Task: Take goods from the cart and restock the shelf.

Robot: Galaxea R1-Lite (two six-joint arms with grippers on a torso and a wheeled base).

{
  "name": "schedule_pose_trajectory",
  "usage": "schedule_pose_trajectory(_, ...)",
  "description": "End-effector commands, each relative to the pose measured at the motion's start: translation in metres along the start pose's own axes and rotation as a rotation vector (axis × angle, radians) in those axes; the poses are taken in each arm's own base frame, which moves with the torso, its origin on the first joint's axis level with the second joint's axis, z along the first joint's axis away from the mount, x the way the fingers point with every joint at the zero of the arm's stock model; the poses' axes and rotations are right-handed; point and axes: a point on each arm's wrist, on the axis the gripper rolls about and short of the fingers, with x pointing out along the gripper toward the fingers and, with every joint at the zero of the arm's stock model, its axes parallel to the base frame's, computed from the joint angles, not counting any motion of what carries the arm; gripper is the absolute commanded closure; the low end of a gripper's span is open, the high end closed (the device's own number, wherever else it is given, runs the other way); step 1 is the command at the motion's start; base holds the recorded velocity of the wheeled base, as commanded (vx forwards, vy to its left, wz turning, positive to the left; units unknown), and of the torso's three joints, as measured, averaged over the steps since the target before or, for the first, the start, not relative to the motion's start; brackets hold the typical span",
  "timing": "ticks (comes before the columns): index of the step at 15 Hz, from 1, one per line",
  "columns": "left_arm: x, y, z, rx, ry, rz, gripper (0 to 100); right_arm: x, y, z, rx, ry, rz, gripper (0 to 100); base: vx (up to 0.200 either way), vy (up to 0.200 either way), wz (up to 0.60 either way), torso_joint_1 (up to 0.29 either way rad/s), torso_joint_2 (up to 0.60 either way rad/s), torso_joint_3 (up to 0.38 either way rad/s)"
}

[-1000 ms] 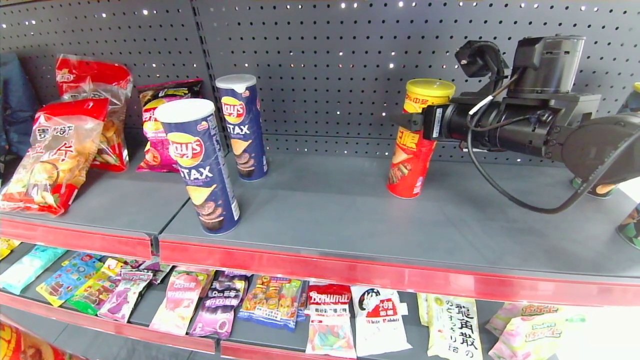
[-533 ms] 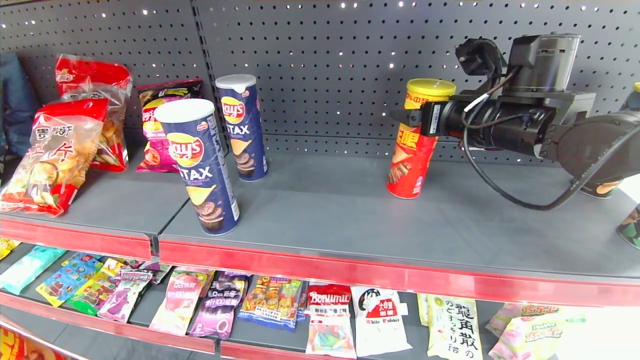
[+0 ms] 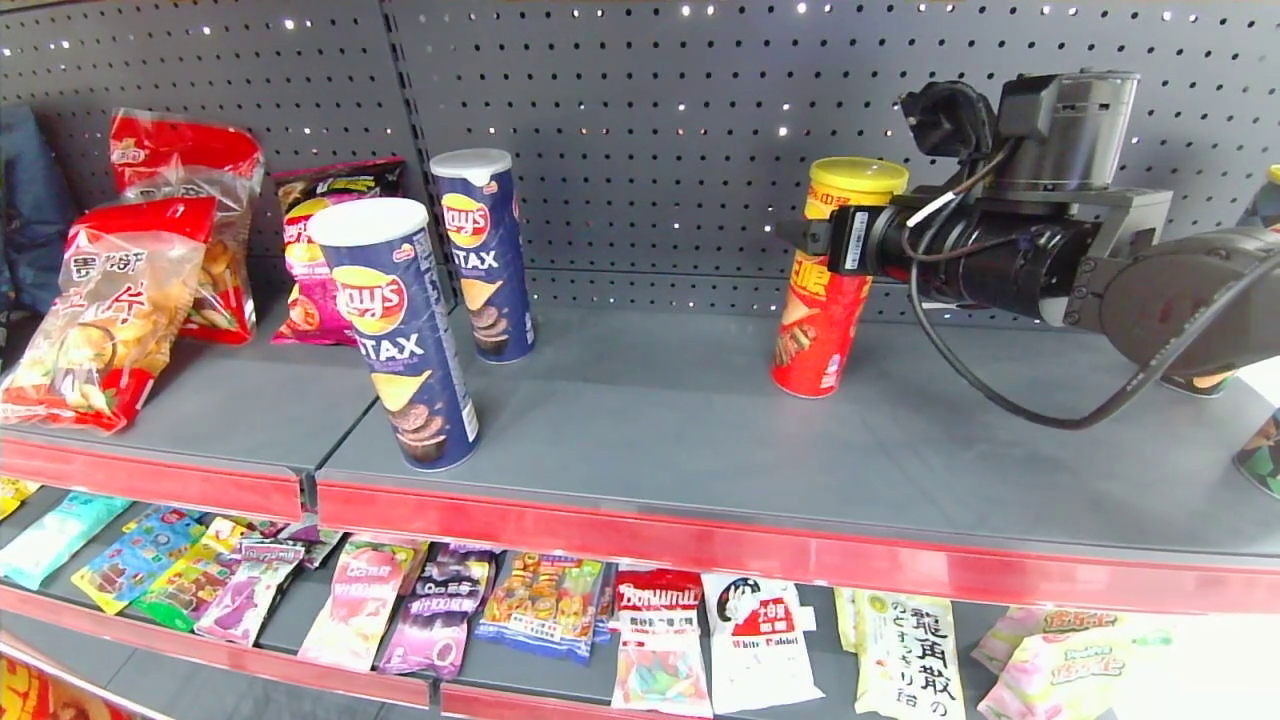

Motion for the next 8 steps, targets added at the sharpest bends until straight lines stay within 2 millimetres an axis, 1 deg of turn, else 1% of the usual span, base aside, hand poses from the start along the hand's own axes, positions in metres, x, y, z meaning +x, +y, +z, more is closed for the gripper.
schedule_pose_trajectory(1,0.0,0.0,-0.002,0.0,0.001,0.0,100,-0.003,0.007,0.001,0.009,-0.006,0.007,0,0.0,0.0,0.0,0.0,0.0,0.0)
schedule_pose_trajectory(6,-0.001,0.0,-0.004,0.0,0.003,0.001,100,-0.007,0.015,0.001,0.023,-0.012,-0.042,0,0.0,0.0,0.0,0.0,0.0,0.0)
schedule_pose_trajectory(8,-0.001,0.0,-0.004,0.0,0.003,0.0,100,-0.012,0.019,-0.001,0.02,-0.008,-0.043,0,0.0,0.0,0.0,0.0,0.0,0.0)
